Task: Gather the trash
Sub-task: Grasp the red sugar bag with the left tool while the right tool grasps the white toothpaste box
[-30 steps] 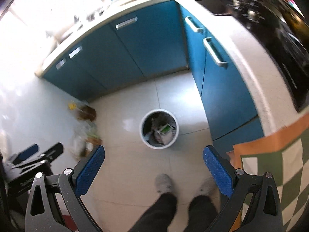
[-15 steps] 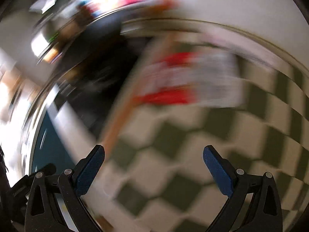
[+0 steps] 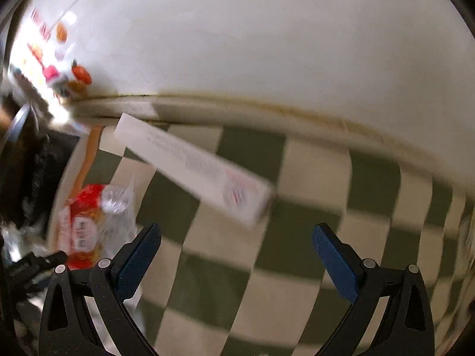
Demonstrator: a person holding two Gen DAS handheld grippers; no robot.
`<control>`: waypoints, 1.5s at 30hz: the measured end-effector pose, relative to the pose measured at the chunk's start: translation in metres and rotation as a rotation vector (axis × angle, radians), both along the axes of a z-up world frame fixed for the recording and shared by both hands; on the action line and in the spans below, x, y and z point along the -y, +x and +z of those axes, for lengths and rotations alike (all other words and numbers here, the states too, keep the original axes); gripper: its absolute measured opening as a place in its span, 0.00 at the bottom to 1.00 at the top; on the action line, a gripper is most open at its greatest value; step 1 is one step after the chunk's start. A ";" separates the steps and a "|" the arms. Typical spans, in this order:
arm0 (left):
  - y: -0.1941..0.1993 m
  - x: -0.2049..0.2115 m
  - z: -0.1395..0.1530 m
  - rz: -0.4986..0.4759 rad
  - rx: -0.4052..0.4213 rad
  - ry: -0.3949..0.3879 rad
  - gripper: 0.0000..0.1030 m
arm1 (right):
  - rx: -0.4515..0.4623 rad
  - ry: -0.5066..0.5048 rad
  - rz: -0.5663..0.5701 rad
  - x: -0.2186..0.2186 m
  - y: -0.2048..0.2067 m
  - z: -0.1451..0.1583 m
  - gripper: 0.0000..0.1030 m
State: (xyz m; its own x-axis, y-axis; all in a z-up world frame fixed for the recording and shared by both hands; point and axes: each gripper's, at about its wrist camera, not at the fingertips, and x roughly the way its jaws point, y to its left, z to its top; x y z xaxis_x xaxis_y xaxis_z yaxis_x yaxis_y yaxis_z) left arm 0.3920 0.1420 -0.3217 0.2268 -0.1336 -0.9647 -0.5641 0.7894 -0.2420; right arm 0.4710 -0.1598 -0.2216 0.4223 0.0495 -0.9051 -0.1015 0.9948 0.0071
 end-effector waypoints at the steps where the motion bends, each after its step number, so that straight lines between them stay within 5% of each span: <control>1: 0.004 0.002 -0.002 -0.009 -0.005 0.013 0.66 | 0.002 -0.034 0.043 -0.011 0.009 0.000 1.00; 5: 0.021 0.021 0.001 -0.085 -0.011 0.147 0.25 | 0.001 -0.253 0.240 -0.058 0.035 -0.016 1.00; 8: 0.029 0.025 0.002 -0.102 -0.001 0.153 0.00 | -0.025 -0.289 0.293 -0.072 0.046 -0.030 0.93; 9: 0.031 0.027 0.004 -0.109 0.008 0.146 0.00 | -0.039 -0.270 0.299 -0.073 0.047 -0.033 0.85; 10: 0.032 0.028 0.007 -0.112 0.016 0.144 0.00 | -0.059 -0.246 0.298 -0.071 0.047 -0.036 0.56; 17: 0.023 0.031 0.058 -0.150 0.140 0.177 0.00 | -0.070 -0.029 0.220 -0.041 0.030 -0.021 0.42; 22: 0.006 0.023 0.066 -0.188 0.191 0.029 0.00 | -0.142 0.135 0.163 -0.011 0.001 -0.012 0.39; 28: -0.018 0.023 0.003 -0.132 0.057 -0.231 0.09 | -0.213 0.142 0.204 -0.016 -0.024 -0.034 0.37; 31: -0.020 0.024 -0.002 -0.119 0.098 -0.286 0.27 | -0.215 0.116 0.250 -0.033 -0.037 -0.040 0.37; 33: -0.017 0.024 -0.002 -0.107 0.141 -0.358 0.53 | -0.228 0.115 0.270 -0.041 -0.044 -0.045 0.36; 36: -0.010 0.030 0.001 -0.108 0.157 -0.366 0.59 | -0.208 0.070 0.290 -0.050 -0.045 -0.045 0.36; 45: 0.005 0.034 -0.001 -0.106 0.186 -0.365 0.61 | -0.228 0.164 0.259 -0.037 -0.039 -0.044 0.36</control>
State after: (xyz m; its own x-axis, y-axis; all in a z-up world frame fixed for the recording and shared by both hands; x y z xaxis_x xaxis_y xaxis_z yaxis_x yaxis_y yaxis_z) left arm 0.3967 0.1084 -0.3224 0.3587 -0.4909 -0.7940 -0.4046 0.6847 -0.6062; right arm 0.4315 -0.1230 -0.2660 0.1653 0.2807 -0.9455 -0.3271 0.9200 0.2159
